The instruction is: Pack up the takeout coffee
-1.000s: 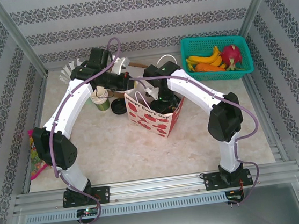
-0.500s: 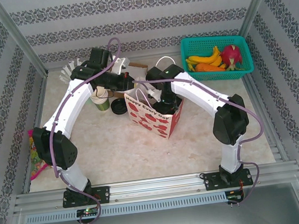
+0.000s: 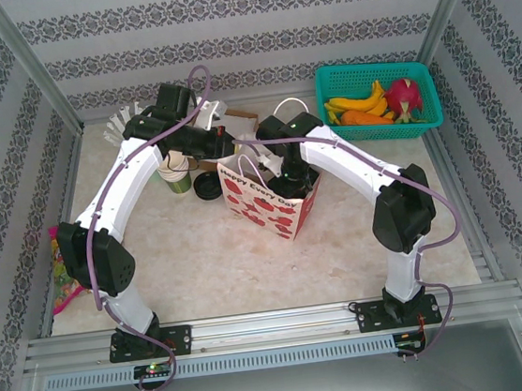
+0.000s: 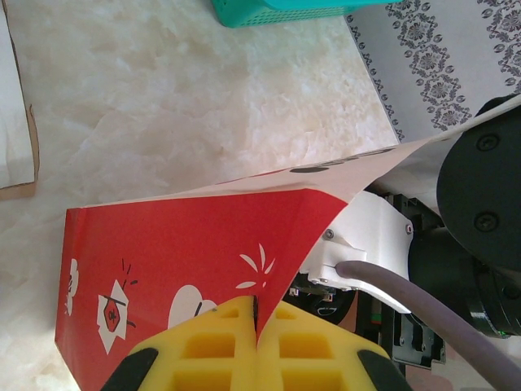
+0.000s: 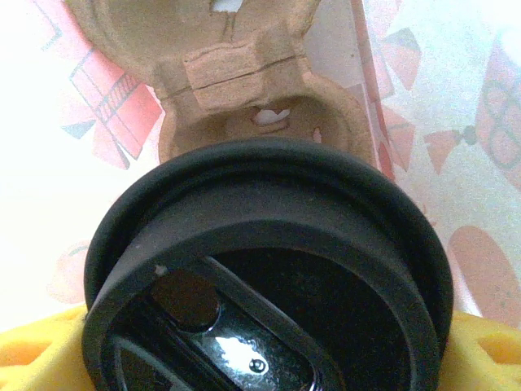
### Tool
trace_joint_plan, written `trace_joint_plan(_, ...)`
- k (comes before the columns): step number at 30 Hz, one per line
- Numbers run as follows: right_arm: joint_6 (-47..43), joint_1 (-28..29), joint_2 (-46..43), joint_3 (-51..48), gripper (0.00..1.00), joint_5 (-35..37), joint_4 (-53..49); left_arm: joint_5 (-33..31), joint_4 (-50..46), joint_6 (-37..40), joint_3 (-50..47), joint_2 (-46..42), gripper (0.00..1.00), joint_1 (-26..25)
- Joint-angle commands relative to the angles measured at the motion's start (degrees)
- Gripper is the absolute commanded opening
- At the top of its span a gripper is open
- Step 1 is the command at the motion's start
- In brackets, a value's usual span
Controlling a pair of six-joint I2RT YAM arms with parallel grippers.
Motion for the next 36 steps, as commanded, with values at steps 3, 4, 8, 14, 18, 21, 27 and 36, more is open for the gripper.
trace_joint_plan(3,-0.4,-0.5,0.2,-0.7,0.55,0.9,-0.9,0.7,0.2,1.3,0.1,-0.8,0.0,0.5)
trace_joint_plan(4,-0.4,-0.5,0.2,-0.7,0.55,0.9,-0.9,0.7,0.2,1.3,0.2,-0.9,0.0,0.5)
trace_joint_plan(8,-0.5,-0.5,0.3,-0.3,0.55,0.9,-0.8,0.5,0.2,1.2,0.3,-0.8,0.0,0.5)
trace_joint_plan(14,-0.5,-0.5,0.1,-0.7,0.54,0.6,-0.1,0.5,0.2,1.1,0.4,-0.6,0.0,0.5)
trace_joint_plan(18,-0.4,-0.4,-0.6,-1.3,0.54,0.4,1.2,0.5,-0.1,1.1,0.8,-0.4,0.0,0.5)
trace_joint_plan(21,-0.2,-0.4,-1.3,-1.5,0.54,0.3,2.5,0.5,-0.3,1.1,1.0,-0.4,0.0,0.5)
trace_joint_plan(27,0.0,-0.2,-2.0,-3.1,0.53,-0.3,4.8,0.5,-0.4,1.1,1.0,-0.3,0.0,0.5)
trace_joint_plan(36,0.5,-0.1,-2.2,-4.7,0.53,-0.3,6.8,0.5,-0.3,1.0,0.7,-0.2,0.0,0.5)
